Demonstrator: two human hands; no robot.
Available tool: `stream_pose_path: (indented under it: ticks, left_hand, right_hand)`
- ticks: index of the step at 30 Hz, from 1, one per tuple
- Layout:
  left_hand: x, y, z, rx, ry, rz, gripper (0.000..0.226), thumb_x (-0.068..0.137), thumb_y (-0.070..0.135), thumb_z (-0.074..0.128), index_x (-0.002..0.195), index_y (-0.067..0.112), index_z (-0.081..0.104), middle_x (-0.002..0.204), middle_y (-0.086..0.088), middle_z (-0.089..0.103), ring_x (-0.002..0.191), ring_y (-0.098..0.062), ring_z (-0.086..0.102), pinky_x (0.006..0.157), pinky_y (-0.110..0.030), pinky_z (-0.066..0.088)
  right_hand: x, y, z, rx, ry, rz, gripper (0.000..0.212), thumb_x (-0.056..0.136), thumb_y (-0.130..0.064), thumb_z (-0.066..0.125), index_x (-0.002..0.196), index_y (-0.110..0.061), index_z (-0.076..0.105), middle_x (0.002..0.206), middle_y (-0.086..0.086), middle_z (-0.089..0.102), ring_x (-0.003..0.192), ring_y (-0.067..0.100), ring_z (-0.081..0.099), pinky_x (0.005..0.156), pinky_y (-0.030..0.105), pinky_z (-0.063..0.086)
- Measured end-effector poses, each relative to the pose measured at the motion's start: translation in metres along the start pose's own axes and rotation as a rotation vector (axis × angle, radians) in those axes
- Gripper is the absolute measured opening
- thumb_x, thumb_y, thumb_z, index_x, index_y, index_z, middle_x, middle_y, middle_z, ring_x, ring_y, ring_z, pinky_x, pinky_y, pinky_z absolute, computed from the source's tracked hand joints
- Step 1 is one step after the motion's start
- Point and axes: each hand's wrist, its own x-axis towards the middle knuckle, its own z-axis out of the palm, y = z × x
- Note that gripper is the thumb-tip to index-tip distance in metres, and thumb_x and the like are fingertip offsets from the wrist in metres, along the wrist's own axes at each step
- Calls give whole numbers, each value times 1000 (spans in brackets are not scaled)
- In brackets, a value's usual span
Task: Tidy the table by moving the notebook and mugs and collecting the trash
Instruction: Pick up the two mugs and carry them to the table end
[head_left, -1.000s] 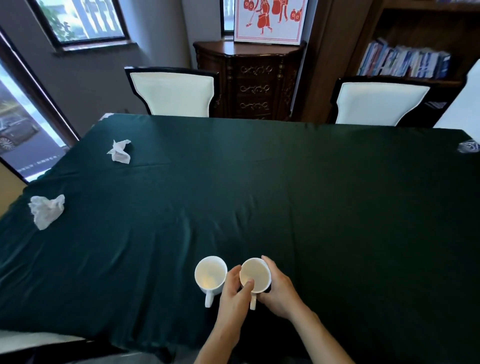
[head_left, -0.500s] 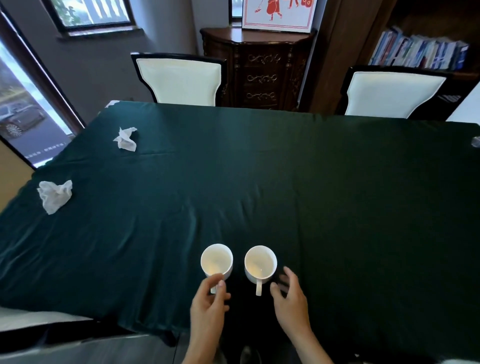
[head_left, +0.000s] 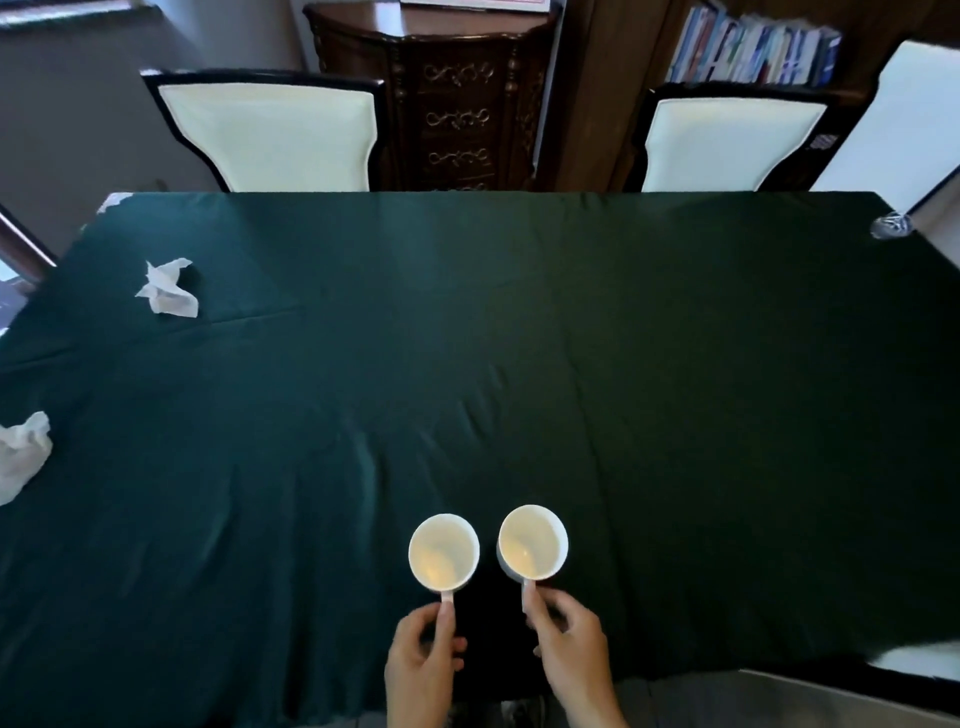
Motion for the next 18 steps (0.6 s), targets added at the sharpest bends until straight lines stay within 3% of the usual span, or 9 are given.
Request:
stream_pose_path:
  ticks: [3, 9, 15, 18]
  left_hand:
    - [4, 0, 3, -2, -18, 19, 13, 98, 22, 68, 93, 12, 76, 92, -7, 78, 75, -28, 77, 63, -35, 59]
    - [-3, 12, 6, 58, -56, 131, 27, 101, 23, 64, 80, 14, 77, 76, 0, 80, 74, -20, 78, 71, -35, 64]
    - [-31, 24, -9, 113, -47, 246, 31, 102, 28, 61, 79, 16, 76, 74, 1, 79, 68, -16, 78, 76, -49, 65]
    - [-66, 31, -22, 91, 1, 337, 30, 103, 29, 60, 79, 18, 75, 74, -1, 79, 71, -17, 78, 76, -50, 65]
  right_hand:
    - [-1, 1, 13, 84, 12, 19, 16, 98, -30, 66, 93, -26, 80, 84, 0, 80, 83, 20, 75, 62, 27, 59]
    - [-1, -3, 21, 234, 26, 35, 23, 101, -17, 62, 87, -11, 80, 87, 7, 80, 86, 24, 76, 80, 36, 63]
    - [-20, -4, -3, 251, -21, -30, 28, 100, -16, 64, 78, -9, 79, 80, 9, 77, 80, 23, 72, 81, 43, 63]
    - [-47, -13, -21, 255, -76, -143, 28, 100, -14, 63, 78, -13, 79, 81, 7, 78, 80, 21, 72, 77, 37, 63]
